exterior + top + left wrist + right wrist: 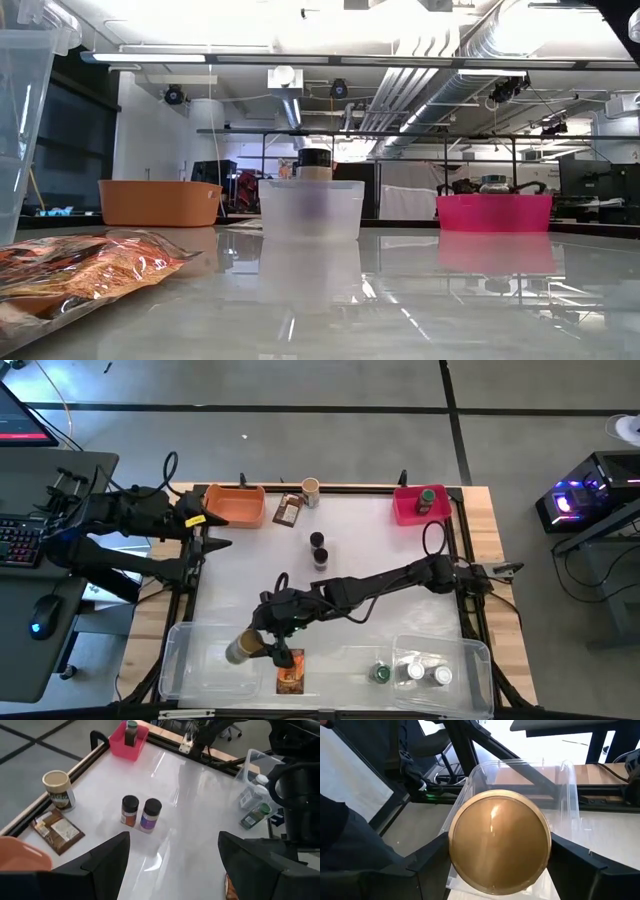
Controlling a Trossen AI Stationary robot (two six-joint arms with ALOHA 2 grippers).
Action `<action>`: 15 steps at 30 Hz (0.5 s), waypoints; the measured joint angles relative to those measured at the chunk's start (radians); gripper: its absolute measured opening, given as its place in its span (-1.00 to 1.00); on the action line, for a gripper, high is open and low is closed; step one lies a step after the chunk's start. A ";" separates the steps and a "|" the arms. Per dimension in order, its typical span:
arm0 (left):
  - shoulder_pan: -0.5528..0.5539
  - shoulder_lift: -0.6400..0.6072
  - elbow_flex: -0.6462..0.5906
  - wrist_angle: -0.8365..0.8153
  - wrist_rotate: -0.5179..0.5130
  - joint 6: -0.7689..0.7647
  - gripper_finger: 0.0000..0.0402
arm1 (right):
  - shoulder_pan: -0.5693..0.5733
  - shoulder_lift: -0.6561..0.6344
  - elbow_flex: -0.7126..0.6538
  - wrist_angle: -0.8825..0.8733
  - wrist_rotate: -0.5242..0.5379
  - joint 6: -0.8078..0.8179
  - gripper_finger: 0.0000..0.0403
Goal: Sort spices by type
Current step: Put the bottom gold seasoning bottle into the left transparent bin
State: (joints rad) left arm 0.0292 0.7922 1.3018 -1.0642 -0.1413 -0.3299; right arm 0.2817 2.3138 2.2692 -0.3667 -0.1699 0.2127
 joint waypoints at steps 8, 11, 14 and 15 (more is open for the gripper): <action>0.000 0.001 0.000 -0.015 0.005 -0.036 0.44 | 0.000 0.011 0.000 0.010 0.011 -0.003 0.37; 0.000 0.002 0.000 -0.015 0.033 -0.036 0.44 | 0.000 0.011 0.000 0.011 0.030 -0.004 0.37; 0.000 0.005 0.000 -0.016 0.044 -0.044 0.44 | 0.000 0.011 0.000 0.010 0.030 -0.004 0.37; 0.000 0.007 0.000 -0.017 0.052 -0.046 0.44 | 0.000 0.011 0.000 0.011 0.029 -0.004 0.37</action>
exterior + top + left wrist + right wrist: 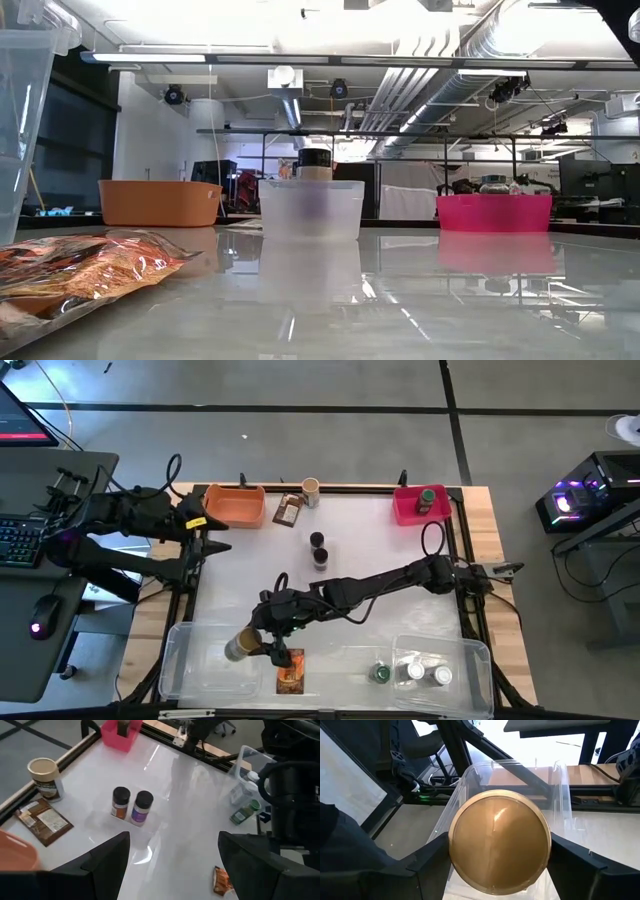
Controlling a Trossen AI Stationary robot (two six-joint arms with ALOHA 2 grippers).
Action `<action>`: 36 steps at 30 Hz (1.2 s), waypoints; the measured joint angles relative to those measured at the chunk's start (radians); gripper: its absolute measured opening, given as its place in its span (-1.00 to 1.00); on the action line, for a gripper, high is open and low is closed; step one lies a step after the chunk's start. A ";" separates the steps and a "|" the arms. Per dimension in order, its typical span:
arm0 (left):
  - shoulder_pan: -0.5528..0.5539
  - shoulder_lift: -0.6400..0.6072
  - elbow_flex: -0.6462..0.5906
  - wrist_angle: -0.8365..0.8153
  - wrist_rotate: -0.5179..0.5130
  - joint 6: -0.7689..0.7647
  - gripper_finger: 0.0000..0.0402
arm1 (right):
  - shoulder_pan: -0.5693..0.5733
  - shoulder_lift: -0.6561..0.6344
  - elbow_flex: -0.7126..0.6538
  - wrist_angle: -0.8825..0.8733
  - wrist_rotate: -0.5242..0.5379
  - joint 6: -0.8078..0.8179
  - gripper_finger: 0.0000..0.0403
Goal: Sort spices by type
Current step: Put the bottom gold seasoning bottle into the left transparent bin
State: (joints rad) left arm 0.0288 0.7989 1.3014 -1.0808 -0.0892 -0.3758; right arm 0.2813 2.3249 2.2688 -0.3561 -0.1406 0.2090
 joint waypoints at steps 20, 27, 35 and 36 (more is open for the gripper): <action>-0.412 0.165 0.000 -0.130 0.156 -0.217 0.44 | -0.006 0.000 0.000 -0.030 0.010 0.000 0.37; -0.710 0.267 -0.001 -0.126 0.120 -0.307 0.44 | -0.016 0.000 0.000 -0.047 0.012 0.013 0.37; -0.902 0.240 -0.001 -0.111 -0.339 -0.466 0.44 | -0.023 0.000 0.000 -0.039 0.013 0.018 0.37; -0.903 0.253 -0.001 -0.090 -0.352 -0.437 0.44 | -0.023 0.000 0.000 -0.037 0.013 0.018 0.37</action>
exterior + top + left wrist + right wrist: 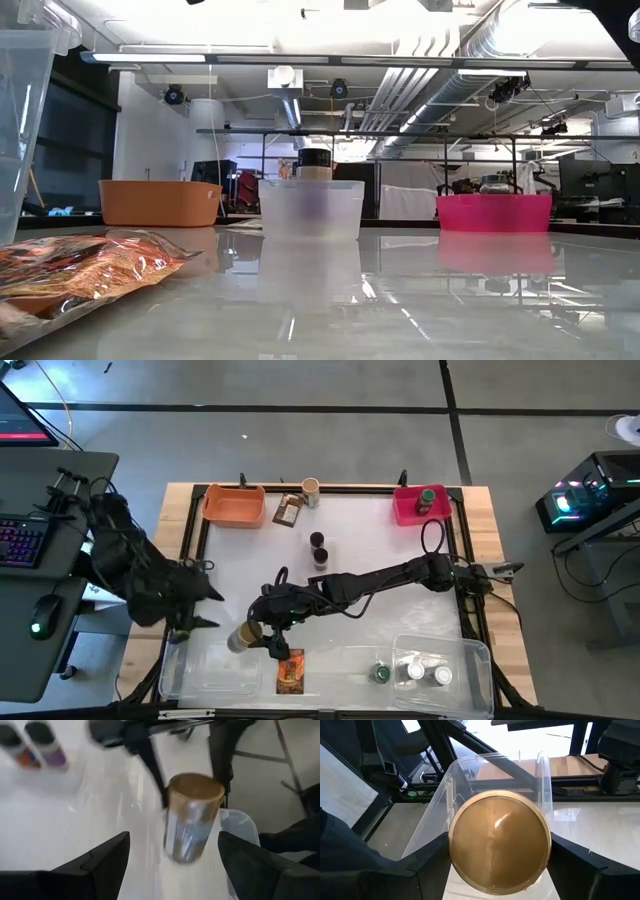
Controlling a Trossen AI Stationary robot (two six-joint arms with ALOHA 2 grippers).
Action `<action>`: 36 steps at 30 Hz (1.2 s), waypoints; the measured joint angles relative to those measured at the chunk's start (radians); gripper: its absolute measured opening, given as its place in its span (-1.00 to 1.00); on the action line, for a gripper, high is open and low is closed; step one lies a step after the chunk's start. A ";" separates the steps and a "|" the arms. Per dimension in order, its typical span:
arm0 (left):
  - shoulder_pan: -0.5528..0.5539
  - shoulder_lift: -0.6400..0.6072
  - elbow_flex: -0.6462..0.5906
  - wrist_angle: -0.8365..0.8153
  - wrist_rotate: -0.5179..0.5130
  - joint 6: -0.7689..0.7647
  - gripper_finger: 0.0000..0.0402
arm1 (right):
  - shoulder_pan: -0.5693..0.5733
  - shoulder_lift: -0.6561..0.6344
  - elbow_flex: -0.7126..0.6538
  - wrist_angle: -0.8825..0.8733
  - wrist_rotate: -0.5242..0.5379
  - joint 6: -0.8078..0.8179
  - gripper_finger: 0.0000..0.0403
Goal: Sort spices by type
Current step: Put the bottom gold seasoning bottle into the left transparent bin
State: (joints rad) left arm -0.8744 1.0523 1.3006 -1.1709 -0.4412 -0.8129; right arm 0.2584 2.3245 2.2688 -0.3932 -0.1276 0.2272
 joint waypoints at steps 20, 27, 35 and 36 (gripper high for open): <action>0.045 0.202 0.001 0.143 0.061 0.164 0.44 | -0.002 0.000 0.000 0.009 0.002 0.018 0.37; 0.056 0.219 0.001 0.173 0.064 0.110 0.44 | 0.006 0.000 0.000 0.032 0.007 -0.002 0.37; 0.063 0.218 0.002 0.184 0.098 0.082 0.44 | 0.019 0.000 -0.002 0.054 0.031 -0.051 0.37; 0.063 0.219 0.002 0.184 0.099 0.083 0.44 | 0.019 0.000 -0.002 0.054 0.031 -0.057 0.37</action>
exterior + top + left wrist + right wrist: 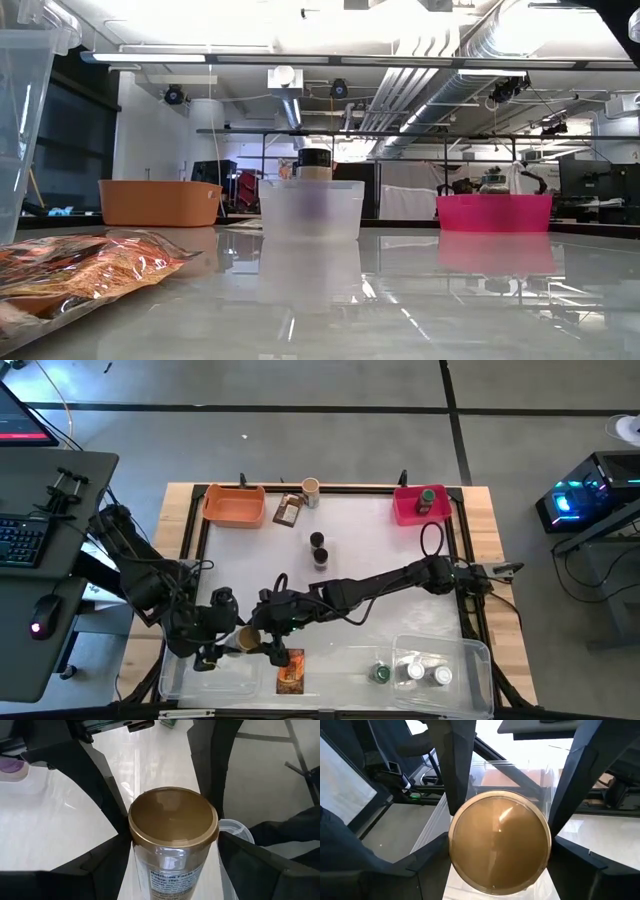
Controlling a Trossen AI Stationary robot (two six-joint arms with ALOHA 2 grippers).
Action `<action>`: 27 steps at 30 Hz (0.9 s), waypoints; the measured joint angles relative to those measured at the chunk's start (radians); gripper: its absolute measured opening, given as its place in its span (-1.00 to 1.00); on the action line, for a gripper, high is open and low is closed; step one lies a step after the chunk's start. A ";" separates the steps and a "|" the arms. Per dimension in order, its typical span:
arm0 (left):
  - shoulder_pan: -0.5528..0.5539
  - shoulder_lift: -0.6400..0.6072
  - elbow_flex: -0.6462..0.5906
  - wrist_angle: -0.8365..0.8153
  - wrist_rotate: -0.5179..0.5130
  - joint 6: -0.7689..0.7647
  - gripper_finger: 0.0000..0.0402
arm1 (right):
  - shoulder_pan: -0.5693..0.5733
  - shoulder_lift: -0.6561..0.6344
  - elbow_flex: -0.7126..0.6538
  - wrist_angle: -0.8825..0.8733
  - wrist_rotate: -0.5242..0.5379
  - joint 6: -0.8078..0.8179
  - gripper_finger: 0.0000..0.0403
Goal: Sort spices by type
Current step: Put the bottom gold seasoning bottle into the left transparent bin
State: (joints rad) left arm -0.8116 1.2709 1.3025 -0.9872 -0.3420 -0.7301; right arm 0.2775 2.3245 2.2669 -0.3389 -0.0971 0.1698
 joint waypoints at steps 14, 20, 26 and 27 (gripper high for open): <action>0.000 -0.001 0.000 0.004 0.021 0.027 0.44 | 0.005 0.000 0.000 0.027 0.047 -0.074 0.36; 0.000 0.000 0.001 -0.056 -0.029 0.028 0.44 | -0.009 0.000 0.000 0.039 0.036 -0.011 0.36; 0.002 -0.003 0.000 -0.049 -0.063 0.026 0.44 | -0.011 0.000 0.000 0.045 0.039 -0.011 0.36; 0.003 -0.002 0.000 -0.050 -0.060 0.030 0.44 | -0.011 0.000 0.000 0.043 0.036 -0.011 0.36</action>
State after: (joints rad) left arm -0.8082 1.2686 1.3025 -1.0374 -0.4024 -0.6996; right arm 0.2663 2.3249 2.2665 -0.2958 -0.0609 0.1583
